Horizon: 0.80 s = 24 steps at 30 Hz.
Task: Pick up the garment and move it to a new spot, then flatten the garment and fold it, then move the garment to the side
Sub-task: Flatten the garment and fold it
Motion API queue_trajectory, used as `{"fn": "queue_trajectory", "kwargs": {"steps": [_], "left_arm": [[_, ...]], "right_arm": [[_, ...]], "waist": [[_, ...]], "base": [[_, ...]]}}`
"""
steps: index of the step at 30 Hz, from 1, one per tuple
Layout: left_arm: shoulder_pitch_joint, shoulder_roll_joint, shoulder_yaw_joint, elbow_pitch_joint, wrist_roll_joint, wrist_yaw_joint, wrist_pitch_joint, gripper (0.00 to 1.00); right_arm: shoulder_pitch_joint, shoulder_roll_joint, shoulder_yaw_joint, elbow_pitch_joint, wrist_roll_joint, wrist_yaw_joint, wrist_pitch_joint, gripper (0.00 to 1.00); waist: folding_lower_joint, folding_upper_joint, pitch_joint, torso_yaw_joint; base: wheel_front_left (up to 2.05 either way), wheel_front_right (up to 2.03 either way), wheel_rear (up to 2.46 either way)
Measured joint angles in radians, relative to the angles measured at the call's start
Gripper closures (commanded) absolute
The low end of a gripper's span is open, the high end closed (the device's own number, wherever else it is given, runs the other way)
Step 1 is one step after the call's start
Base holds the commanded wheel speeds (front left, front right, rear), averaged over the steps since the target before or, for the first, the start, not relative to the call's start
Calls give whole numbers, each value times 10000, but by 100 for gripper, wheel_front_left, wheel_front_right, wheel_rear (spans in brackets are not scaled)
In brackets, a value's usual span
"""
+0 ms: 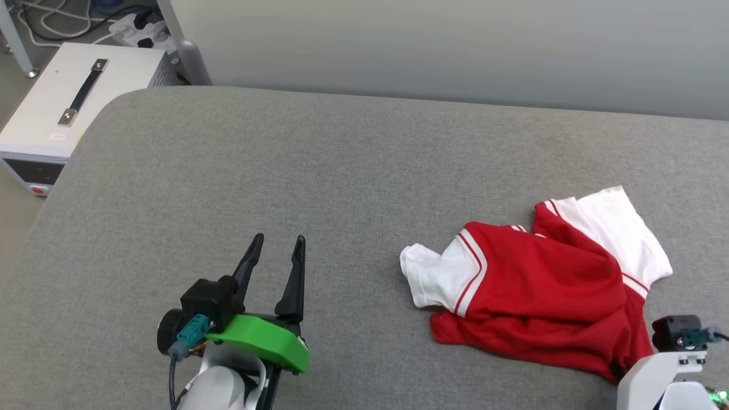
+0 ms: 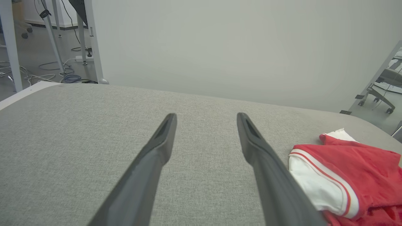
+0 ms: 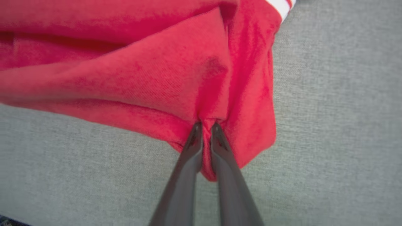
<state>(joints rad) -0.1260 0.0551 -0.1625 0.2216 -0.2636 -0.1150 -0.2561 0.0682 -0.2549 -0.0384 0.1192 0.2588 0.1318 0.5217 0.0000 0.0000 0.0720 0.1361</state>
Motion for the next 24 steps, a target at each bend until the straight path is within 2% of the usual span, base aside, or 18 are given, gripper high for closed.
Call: {"fn": "queue_trajectory", "kwargs": {"steps": [2,3,4,5,9,19,22,24], "left_arm": [[26,0,-25,107,0,-12,0,0],[31,0,-21,171,0,-35,0,0],[37,0,-21,221,0,-42,0,0],[45,0,-27,251,0,-42,0,0],[71,0,-71,291,-4,-54,0,0],[69,-2,-194,-238,-105,-82,0,0],[71,-4,-284,-430,-201,-84,2,0],[73,-4,-339,-633,-282,-84,0,0]], "right_arm": [[183,355,-130,-102,-40,0,-42,82],[270,516,-140,-155,-86,0,-44,65],[351,623,-117,-199,-121,0,-67,65],[397,669,-94,-236,-176,0,-159,0],[387,723,-117,-522,-244,0,-844,0],[-359,286,58,-1682,-94,0,-3749,0],[-401,362,-50,-1845,-188,0,-4498,0],[-443,637,-186,-1910,-274,-2,-4878,0]], "waist": [[0,0,-82,-58],[0,0,-127,-97],[0,0,-169,-135],[0,0,-200,-169],[0,0,-341,-336],[0,0,-419,-802],[0,0,-335,-861],[0,0,-250,-902]], "base": [[0,0,0],[0,0,0],[0,0,0],[0,0,0],[0,0,0],[0,0,0],[0,0,0],[0,0,0]]}}
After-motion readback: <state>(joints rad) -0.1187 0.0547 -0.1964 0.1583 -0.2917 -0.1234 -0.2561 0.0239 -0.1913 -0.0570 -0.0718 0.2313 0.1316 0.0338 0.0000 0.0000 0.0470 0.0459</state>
